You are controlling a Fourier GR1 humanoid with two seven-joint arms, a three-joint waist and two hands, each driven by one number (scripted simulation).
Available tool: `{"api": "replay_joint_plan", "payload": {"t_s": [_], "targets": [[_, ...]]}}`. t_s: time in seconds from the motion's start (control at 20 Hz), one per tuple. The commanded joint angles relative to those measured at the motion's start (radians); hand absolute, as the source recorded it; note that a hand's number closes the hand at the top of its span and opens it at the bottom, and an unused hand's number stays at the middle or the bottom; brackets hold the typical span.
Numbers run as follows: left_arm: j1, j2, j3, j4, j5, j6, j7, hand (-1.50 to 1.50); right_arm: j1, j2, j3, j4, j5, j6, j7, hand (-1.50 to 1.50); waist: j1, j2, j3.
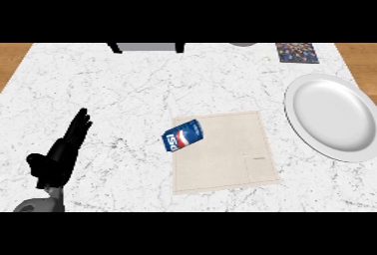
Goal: Pick the cupcake from the placemat and place it in the plate
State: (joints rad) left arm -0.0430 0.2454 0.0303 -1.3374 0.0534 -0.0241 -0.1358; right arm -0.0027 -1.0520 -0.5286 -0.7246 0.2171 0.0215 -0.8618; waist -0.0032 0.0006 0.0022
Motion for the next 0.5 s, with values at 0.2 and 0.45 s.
{"api": "replay_joint_plan", "payload": {"t_s": [0.2,0.45], "targets": [[-0.043,0.007,0.015,0.018,-0.019,-0.02,0.008,0.0,-0.206,-0.018,0.049,0.084,0.029,0.054,0.01,1.5,0.015,0.002,-0.001],[0.031,0.001,0.027,-0.06,-0.003,-0.03,0.026,0.0,-0.247,-0.015,0.109,0.0,0.066,0.101,0.109,1.5,0.014,0.0,-0.002]]}}
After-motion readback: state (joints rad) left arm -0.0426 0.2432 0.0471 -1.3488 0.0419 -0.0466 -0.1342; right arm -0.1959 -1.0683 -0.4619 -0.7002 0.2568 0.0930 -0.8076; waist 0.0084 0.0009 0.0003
